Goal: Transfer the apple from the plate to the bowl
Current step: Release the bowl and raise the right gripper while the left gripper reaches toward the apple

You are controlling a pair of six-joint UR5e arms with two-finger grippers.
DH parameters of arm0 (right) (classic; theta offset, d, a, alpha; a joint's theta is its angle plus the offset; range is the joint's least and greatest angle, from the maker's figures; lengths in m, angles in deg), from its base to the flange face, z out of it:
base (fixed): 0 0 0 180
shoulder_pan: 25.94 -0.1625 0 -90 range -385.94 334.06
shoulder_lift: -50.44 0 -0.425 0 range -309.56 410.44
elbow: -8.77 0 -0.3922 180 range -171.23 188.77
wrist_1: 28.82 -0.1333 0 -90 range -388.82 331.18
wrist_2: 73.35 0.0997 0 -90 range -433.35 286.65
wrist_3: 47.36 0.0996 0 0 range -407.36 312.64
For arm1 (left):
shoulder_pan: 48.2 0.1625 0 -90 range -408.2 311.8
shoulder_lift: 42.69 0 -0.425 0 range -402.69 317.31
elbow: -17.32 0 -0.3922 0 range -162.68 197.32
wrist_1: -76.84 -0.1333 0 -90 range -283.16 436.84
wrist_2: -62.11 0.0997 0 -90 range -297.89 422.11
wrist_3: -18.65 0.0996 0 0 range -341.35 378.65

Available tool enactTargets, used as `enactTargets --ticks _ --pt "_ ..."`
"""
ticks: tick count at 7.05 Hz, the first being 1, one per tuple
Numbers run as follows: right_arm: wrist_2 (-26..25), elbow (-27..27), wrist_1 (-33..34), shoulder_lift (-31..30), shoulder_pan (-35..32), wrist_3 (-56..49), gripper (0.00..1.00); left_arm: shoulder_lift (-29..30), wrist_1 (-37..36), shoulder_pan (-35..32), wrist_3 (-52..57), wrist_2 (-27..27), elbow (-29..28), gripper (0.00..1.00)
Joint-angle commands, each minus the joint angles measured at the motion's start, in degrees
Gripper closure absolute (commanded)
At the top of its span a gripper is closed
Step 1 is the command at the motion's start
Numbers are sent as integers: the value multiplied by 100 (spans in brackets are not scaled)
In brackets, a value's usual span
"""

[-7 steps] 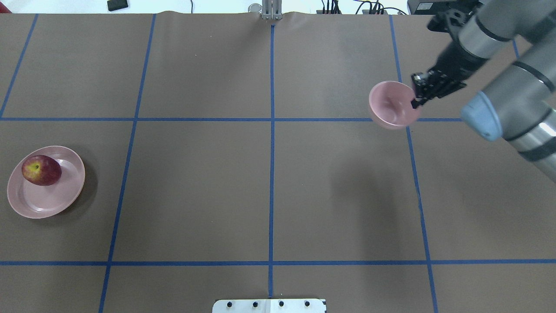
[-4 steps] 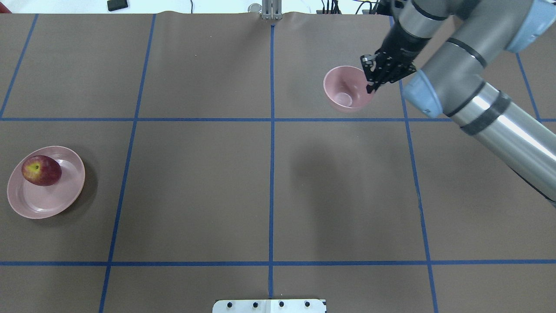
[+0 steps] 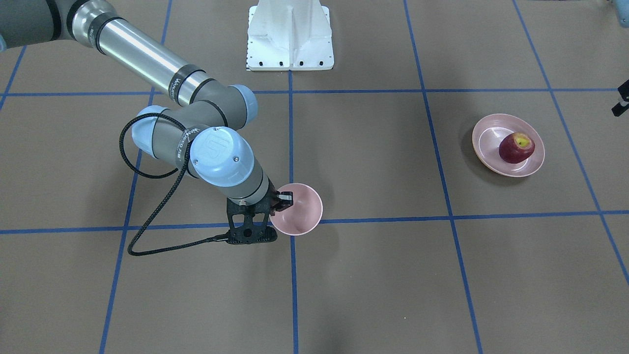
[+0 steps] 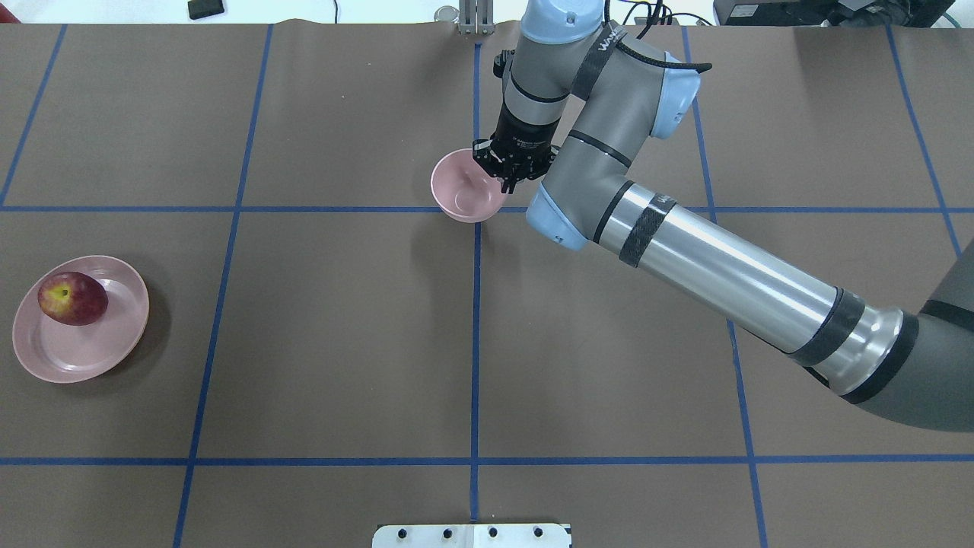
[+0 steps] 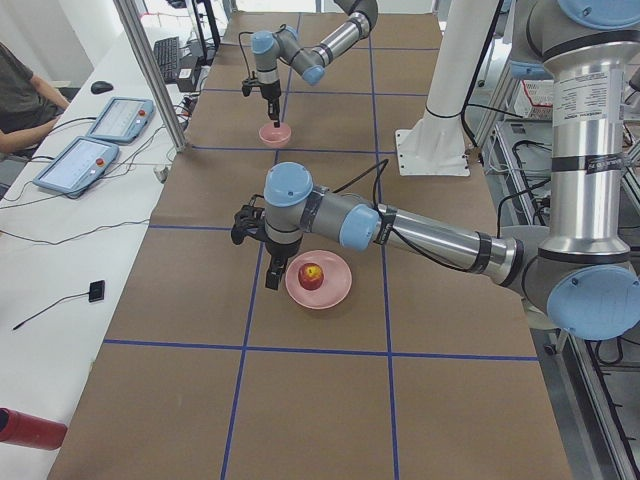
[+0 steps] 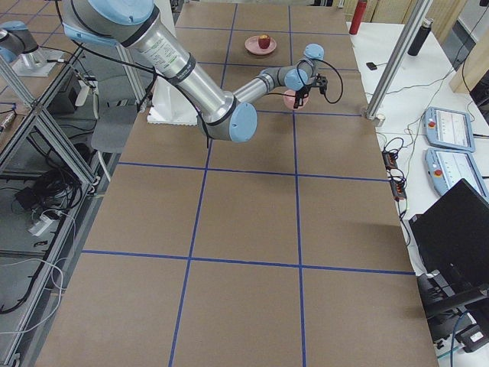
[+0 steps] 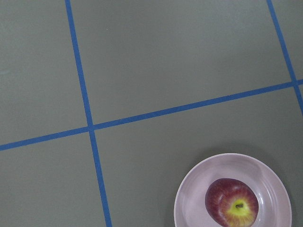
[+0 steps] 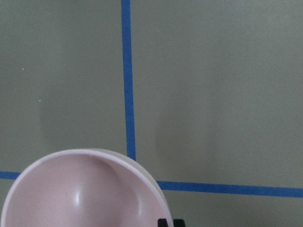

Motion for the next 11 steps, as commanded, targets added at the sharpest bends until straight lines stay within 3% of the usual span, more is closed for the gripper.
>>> enactTargets --ticks 1,2,3,5,7,9,11 --pt "-31 -169 -166 -8 54 -25 95 19 7 38 -147 0 -15 2" --pt "-31 -170 -176 1 54 -25 43 158 7 142 -374 35 -42 2" --pt "-31 -170 -176 1 54 -17 26 238 -2 535 -472 52 -120 2" --pt "82 153 -141 -78 -173 -25 7 379 137 1003 -1174 305 -244 2" --pt "591 1205 -158 -1066 -586 -182 6 292 627 1695 -1858 772 -296 2" --pt "584 1473 -185 -1474 -631 -289 5 300 1295 2162 -2255 1053 -821 2" --pt "601 1720 -167 -1564 -684 -289 4 300 1711 2585 -2845 1090 -930 2"
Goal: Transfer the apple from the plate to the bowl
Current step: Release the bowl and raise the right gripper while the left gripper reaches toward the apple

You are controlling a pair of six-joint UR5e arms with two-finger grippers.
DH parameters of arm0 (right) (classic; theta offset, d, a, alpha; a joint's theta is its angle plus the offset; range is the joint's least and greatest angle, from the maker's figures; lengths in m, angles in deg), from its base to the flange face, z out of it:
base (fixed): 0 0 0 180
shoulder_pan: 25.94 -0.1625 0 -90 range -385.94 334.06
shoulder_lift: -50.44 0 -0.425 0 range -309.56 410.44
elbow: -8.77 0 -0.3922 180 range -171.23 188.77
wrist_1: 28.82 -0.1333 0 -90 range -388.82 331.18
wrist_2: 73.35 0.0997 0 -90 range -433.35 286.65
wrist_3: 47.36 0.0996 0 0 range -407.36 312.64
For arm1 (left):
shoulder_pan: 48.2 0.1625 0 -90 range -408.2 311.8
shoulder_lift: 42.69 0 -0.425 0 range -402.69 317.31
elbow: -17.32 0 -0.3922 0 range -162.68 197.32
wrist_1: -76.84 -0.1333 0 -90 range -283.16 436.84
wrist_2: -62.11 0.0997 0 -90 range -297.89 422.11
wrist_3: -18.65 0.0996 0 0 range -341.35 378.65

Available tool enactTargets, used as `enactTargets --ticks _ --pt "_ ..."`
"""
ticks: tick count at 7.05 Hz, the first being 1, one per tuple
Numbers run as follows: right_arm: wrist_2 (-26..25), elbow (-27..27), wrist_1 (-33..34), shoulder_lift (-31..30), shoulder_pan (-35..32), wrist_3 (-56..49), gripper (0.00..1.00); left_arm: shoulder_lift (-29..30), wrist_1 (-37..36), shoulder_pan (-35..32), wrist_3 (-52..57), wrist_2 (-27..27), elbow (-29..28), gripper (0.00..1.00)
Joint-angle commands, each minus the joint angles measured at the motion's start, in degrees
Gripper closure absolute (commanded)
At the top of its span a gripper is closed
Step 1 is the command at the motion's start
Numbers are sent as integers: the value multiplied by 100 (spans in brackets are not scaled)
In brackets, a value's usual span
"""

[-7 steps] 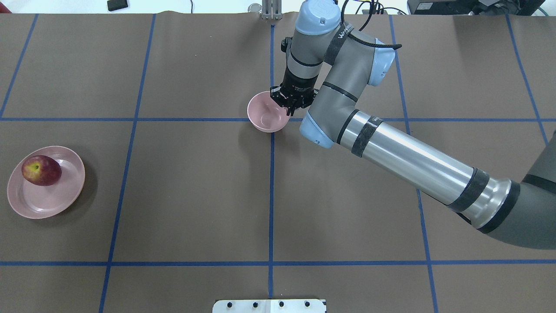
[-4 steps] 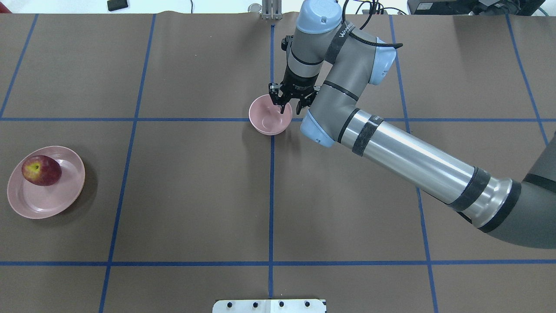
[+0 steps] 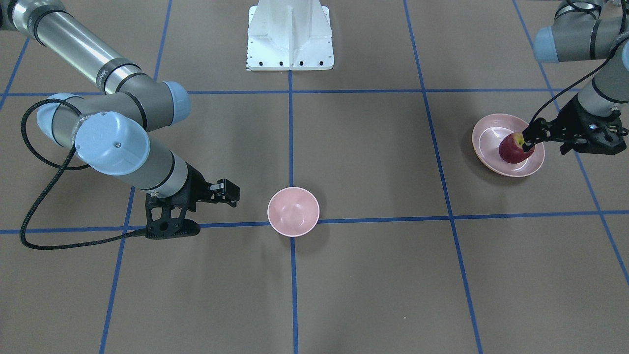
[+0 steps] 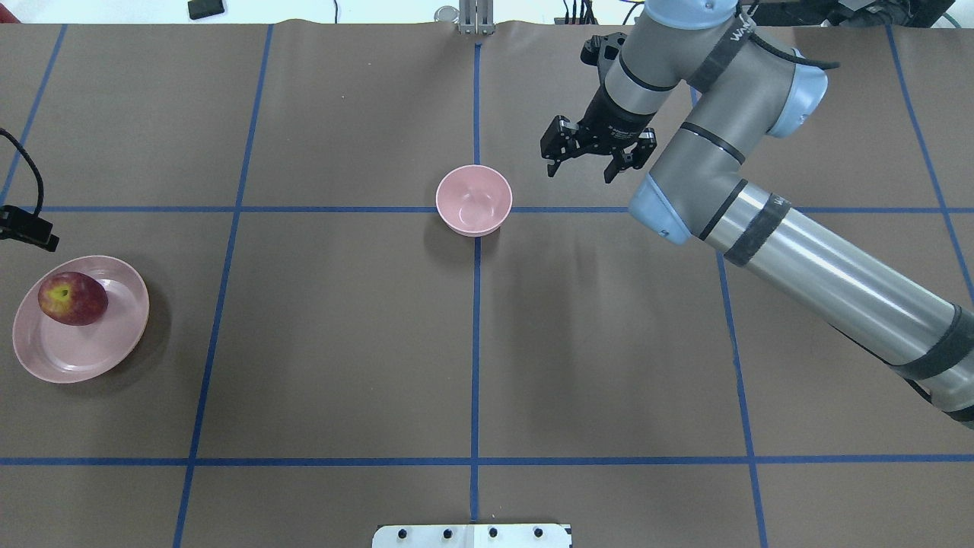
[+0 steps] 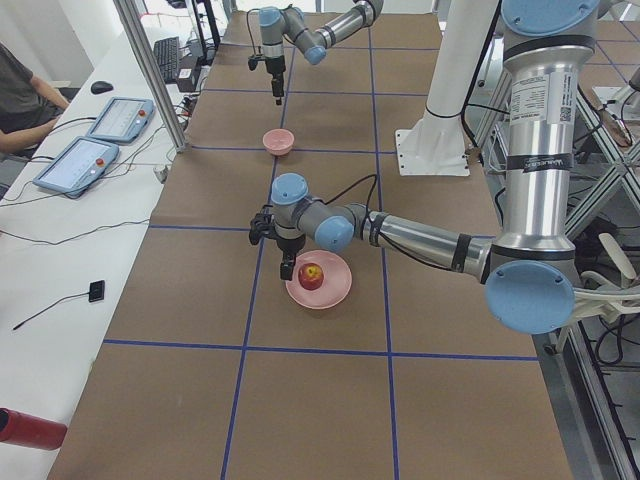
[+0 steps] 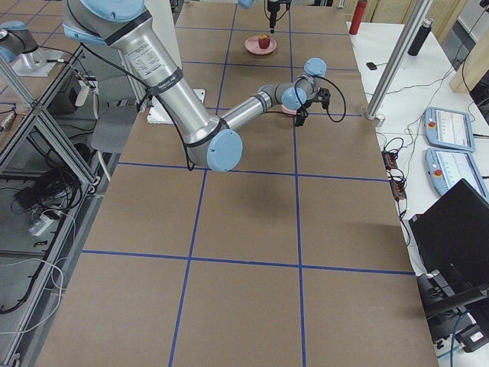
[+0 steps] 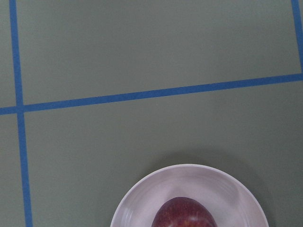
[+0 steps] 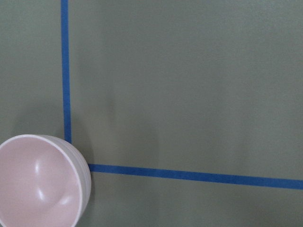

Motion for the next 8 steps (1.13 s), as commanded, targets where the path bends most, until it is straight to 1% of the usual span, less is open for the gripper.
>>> enactTargets --ticks 1,2,4,8 --pt "10 122 -1 -119 -50 -5 4 -57 349 300 -252 42 -162 2" --pt "10 122 -1 -137 -50 -5 4 -145 393 309 -252 42 -207 2" --pt "1 122 -10 -146 -50 -5 3 -84 420 336 -261 42 -391 2" --pt "-17 131 -10 -208 -41 -5 3 -66 420 520 -323 42 -392 2"
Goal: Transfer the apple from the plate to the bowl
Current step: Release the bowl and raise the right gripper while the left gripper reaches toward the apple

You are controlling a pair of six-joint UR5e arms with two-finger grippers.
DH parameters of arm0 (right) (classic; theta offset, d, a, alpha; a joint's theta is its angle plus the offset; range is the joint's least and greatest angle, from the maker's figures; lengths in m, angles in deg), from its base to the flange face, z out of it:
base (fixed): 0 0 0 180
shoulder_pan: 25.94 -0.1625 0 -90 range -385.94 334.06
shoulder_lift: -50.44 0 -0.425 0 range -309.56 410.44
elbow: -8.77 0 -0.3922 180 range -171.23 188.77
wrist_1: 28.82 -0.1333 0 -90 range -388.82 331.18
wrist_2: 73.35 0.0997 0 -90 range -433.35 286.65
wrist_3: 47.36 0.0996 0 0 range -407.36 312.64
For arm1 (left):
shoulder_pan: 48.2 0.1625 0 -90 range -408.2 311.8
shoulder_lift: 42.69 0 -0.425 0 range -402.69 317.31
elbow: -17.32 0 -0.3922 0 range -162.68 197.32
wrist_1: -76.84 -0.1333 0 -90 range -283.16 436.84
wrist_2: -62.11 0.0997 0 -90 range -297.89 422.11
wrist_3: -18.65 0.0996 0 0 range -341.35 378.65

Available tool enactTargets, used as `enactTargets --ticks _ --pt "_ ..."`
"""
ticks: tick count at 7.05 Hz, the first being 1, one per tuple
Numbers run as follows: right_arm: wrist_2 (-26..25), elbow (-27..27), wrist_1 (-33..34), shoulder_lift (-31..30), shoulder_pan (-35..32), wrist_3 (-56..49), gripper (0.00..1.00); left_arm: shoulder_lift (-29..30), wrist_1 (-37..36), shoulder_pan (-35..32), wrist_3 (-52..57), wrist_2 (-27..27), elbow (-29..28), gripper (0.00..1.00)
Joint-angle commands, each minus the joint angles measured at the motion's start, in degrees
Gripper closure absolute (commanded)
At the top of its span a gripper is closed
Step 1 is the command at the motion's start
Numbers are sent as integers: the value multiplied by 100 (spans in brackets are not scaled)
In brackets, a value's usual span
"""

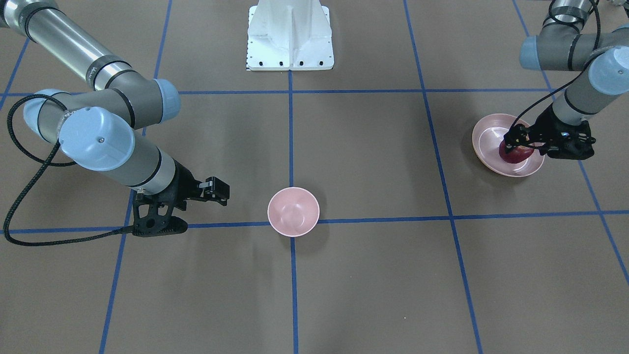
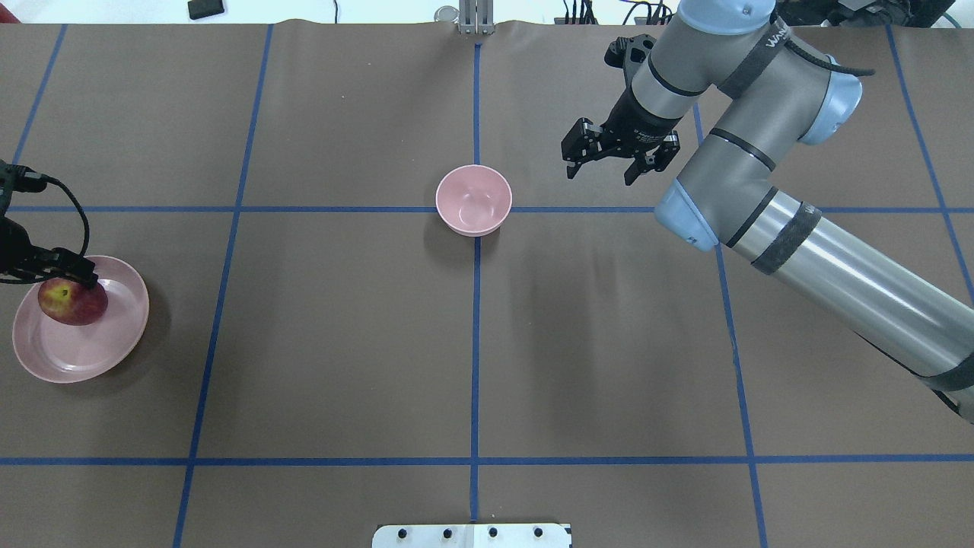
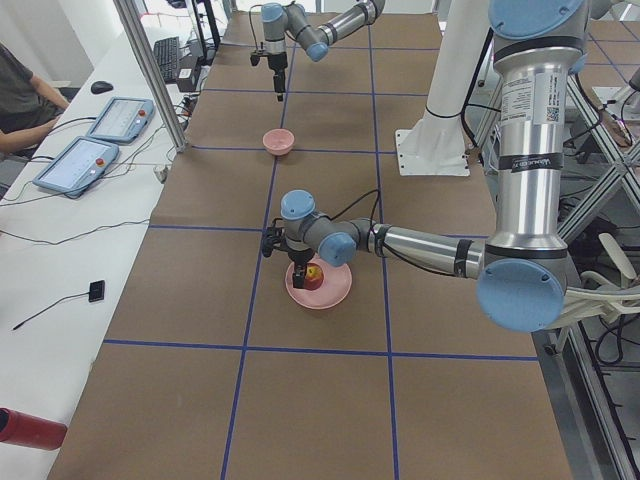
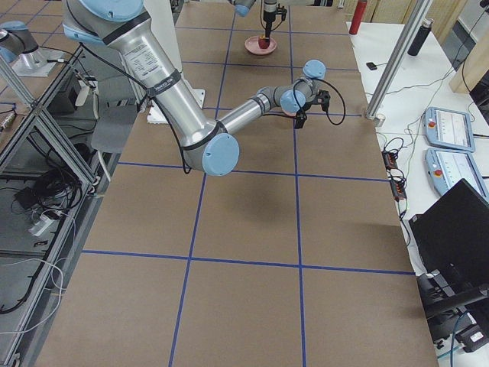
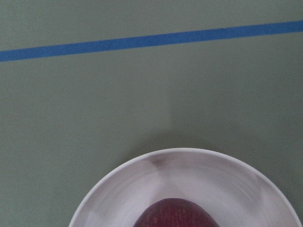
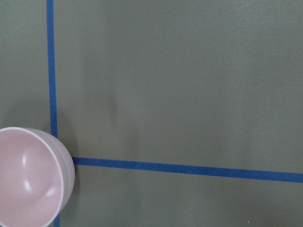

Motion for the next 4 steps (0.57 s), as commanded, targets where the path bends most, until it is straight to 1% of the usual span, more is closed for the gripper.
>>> enactTargets --ticks 1,3,4 --pt "-24 -5 -9 -57 30 -35 3 6 0 101 -1 7 -19 2" --pt "-33 -14 -9 -75 31 -105 3 6 -9 145 -1 -2 -115 2" --pt "-24 -14 -9 -75 31 -105 3 -3 -9 154 -1 -2 -133 17"
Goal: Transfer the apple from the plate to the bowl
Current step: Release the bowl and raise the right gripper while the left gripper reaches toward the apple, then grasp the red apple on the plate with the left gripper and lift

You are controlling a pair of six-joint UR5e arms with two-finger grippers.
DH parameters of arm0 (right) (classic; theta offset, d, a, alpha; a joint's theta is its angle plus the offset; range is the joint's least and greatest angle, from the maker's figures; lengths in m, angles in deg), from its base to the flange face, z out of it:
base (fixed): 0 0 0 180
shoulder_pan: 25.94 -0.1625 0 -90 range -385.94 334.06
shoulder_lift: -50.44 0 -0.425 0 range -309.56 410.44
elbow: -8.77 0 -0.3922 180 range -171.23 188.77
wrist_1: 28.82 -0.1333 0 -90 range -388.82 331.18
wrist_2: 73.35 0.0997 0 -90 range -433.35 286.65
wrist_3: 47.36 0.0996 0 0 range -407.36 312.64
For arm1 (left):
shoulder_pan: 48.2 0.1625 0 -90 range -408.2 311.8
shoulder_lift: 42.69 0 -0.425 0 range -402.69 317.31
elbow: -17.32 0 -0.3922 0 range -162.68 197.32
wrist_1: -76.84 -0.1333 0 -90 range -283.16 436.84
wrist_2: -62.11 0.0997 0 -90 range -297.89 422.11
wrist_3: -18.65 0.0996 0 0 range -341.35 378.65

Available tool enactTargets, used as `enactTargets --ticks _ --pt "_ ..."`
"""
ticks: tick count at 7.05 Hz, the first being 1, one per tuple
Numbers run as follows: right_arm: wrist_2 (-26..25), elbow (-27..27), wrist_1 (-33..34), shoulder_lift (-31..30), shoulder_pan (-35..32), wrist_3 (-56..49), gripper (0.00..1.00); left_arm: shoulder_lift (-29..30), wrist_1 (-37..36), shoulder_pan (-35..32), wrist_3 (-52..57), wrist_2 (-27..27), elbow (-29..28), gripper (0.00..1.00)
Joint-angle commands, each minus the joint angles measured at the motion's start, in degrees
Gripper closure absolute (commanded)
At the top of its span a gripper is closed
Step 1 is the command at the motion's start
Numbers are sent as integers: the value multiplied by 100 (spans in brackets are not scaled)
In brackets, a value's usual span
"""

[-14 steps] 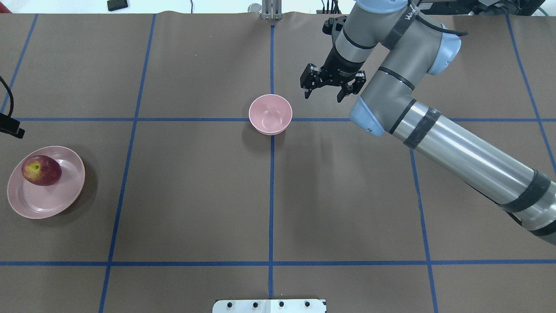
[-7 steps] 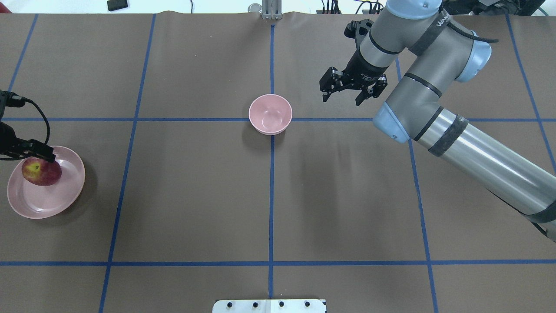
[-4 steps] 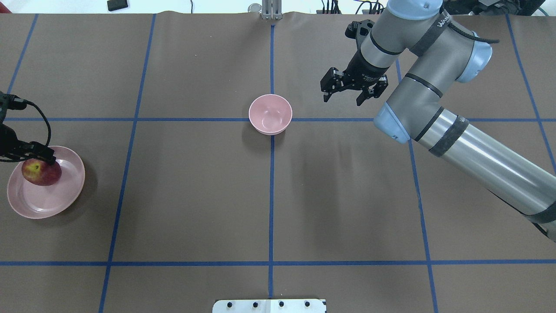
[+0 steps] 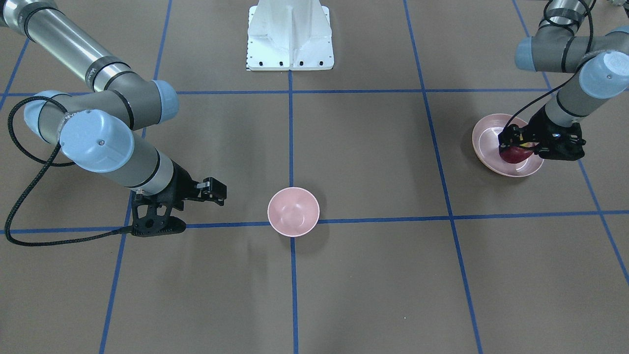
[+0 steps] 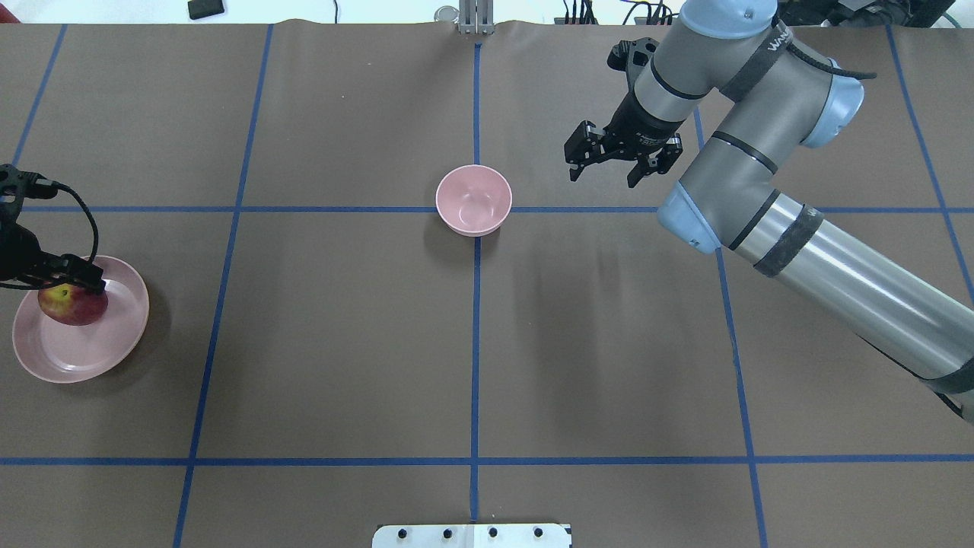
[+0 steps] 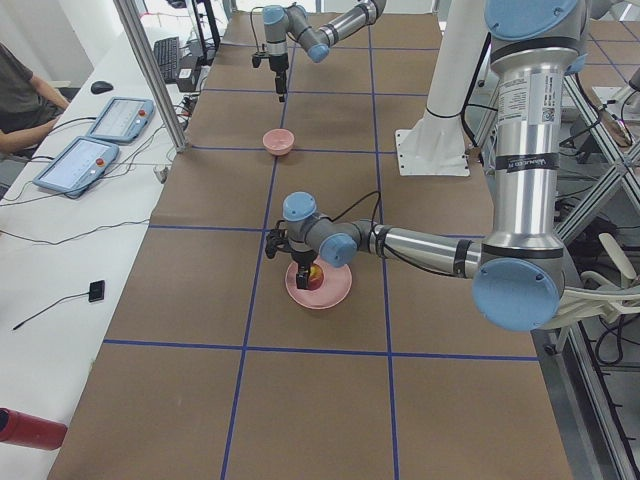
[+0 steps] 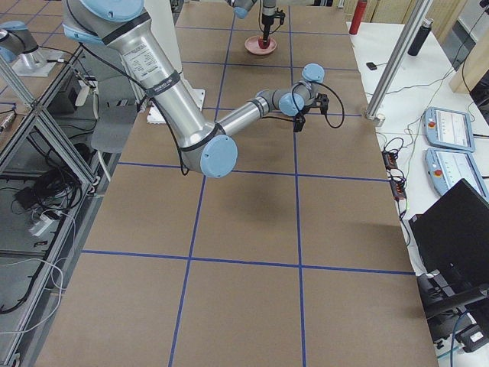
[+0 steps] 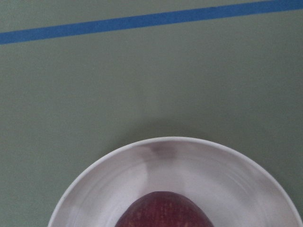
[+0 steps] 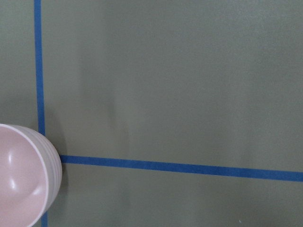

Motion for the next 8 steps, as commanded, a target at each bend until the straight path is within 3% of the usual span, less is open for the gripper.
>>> enactTargets --ticks 1,2,4,5,7,8 --pt "5 -4 -9 -13 2 -18 3 -7 -1 17 -35 -3 -27 86" --pt "14 5 0 -13 2 -18 3 19 -62 17 -35 -108 34 100" --pt "110 310 17 -283 -338 -122 4 219 -490 -123 -52 -670 410 100" --pt "137 896 26 -1025 -619 -672 4 587 -867 -115 -453 -680 656 100" --pt "190 1793 61 -2379 -1400 -1693 2 2007 -1615 -62 -1761 -636 615 100" --pt "251 2050 61 -3074 -1744 -2497 2 3084 -2323 269 -2271 -610 319 100"
